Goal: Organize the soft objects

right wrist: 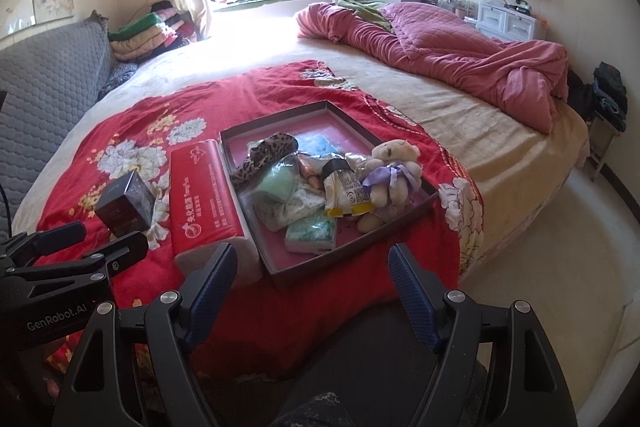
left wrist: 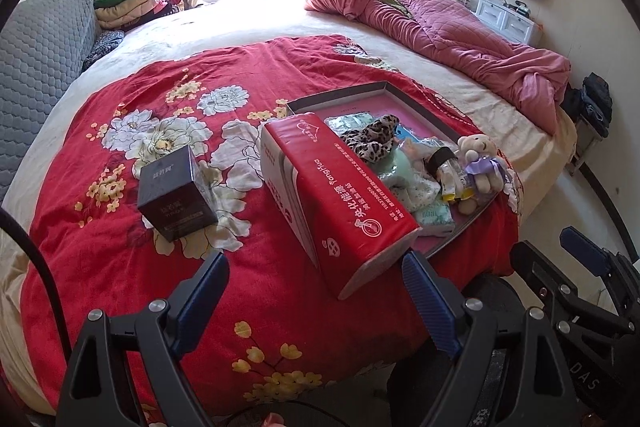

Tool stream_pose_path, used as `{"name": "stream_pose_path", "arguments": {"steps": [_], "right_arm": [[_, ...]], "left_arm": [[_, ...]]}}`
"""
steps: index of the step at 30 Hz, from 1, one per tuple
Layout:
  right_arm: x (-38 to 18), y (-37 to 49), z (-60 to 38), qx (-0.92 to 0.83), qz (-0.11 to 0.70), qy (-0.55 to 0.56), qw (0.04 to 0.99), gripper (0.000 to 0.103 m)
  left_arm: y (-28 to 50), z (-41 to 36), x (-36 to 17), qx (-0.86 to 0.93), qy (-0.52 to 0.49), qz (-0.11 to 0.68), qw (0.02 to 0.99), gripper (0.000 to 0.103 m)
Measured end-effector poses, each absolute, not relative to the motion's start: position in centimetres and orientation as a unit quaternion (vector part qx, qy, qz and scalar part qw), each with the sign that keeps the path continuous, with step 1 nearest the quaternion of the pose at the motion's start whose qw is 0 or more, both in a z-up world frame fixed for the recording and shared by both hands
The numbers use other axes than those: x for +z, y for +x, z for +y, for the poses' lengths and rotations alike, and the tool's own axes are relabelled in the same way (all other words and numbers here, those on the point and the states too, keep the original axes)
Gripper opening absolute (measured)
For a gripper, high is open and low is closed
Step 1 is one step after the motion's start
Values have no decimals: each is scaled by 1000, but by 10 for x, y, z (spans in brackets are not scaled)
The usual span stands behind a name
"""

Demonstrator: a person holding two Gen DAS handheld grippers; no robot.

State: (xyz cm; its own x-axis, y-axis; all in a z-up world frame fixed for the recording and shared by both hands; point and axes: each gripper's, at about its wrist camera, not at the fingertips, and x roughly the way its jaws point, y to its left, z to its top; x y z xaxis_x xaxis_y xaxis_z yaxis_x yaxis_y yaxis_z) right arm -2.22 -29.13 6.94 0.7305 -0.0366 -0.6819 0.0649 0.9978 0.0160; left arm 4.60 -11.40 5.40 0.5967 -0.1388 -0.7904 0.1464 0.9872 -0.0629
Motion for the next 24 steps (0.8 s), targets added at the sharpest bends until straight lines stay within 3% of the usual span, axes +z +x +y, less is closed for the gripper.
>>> {"name": "stream_pose_path", "arguments": {"steps": [24], "right_arm": [[67,-24,-290,-30,369,15,929,79]], "left_arm": [[47,-112,48,-72,5,448,891,88]]}}
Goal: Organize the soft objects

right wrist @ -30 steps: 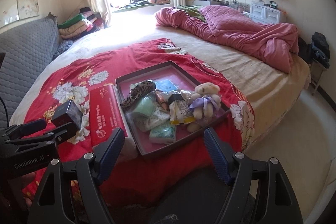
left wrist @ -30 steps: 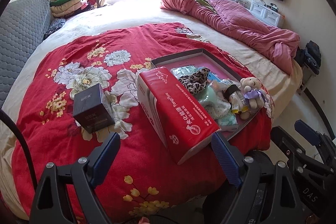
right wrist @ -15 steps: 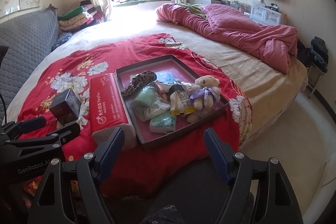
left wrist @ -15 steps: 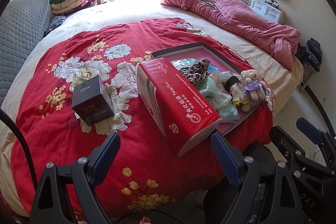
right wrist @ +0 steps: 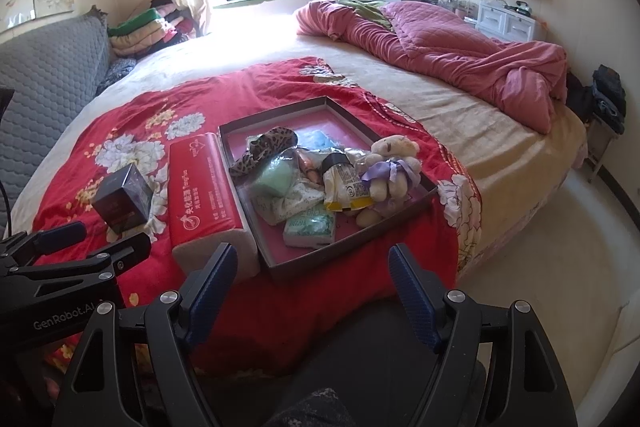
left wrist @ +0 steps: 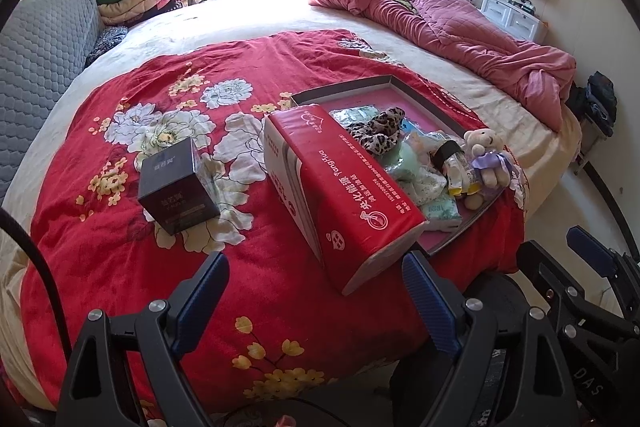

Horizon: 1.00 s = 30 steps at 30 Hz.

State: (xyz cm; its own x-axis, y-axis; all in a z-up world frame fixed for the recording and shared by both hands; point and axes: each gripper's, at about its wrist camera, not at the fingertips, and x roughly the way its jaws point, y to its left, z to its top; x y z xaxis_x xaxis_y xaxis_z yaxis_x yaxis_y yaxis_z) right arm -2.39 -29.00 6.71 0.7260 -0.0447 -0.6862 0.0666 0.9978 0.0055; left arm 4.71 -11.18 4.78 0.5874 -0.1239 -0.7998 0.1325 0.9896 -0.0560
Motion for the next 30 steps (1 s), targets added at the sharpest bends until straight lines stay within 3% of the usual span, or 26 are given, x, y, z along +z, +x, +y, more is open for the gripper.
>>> {"name": "stream_pose_path", "arguments": {"steps": [30], "right_arm": [[58,-20,-291,-23,370,24,929,79]], "left_arm": [[49,-113,37,-68,11,462,884,88]]}}
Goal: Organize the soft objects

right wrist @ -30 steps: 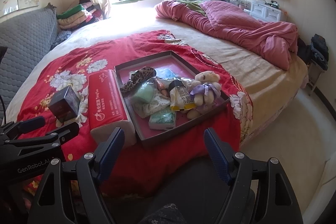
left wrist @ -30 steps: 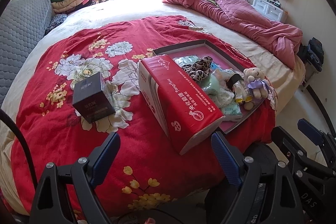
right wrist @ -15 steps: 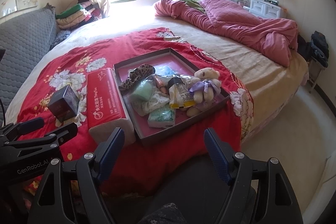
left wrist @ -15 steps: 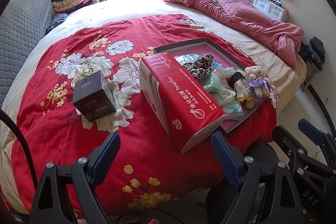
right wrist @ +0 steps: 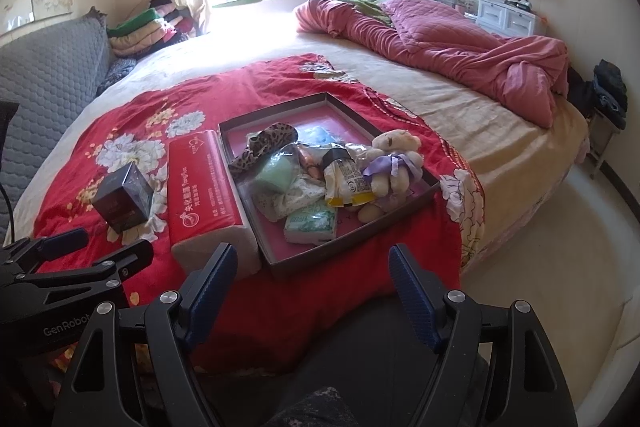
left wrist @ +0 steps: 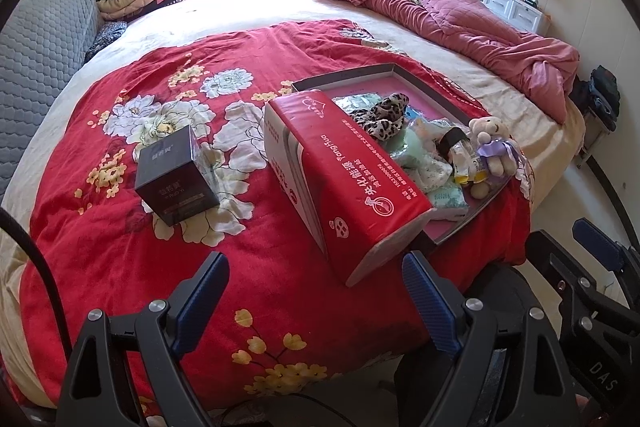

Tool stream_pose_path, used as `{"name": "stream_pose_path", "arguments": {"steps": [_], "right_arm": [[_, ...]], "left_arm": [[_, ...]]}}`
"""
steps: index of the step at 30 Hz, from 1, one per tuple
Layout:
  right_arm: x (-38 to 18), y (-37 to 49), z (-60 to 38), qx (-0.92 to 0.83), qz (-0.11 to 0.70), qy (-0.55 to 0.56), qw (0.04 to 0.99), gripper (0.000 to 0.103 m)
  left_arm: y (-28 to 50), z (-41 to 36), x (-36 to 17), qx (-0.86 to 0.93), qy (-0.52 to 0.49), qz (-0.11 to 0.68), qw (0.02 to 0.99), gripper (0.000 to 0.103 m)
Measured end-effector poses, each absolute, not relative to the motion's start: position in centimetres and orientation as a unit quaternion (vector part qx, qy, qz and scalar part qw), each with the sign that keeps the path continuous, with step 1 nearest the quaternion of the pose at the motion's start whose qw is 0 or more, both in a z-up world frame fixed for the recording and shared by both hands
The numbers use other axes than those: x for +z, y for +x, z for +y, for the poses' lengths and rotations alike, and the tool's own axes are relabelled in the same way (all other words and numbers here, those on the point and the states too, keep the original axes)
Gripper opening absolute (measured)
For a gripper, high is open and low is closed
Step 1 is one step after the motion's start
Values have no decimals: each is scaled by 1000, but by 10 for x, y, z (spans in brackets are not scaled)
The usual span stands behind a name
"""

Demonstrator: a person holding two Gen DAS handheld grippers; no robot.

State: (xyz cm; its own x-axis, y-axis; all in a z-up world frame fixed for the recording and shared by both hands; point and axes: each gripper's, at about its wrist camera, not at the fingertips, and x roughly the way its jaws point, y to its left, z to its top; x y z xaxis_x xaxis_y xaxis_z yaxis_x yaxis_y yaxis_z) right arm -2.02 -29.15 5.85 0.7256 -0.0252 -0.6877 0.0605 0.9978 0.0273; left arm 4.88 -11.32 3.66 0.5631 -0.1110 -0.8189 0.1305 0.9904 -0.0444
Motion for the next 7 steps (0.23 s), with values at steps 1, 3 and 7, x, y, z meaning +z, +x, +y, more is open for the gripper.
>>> {"name": "stream_pose_path", "arguments": {"steps": [1,3,7], "right_arm": [[58,-20,-291,-23,370,25,929,79],[58,-21,-292,-21,370,25,928,79],[54,-15,-289,-24,372,22,928,79]], "left_arm": [[49,-113,35,-68,12,462,884,88],[51,-114,30,-72,14,461,885,88],[55,-106,20,-99,-14,470,877,88]]}}
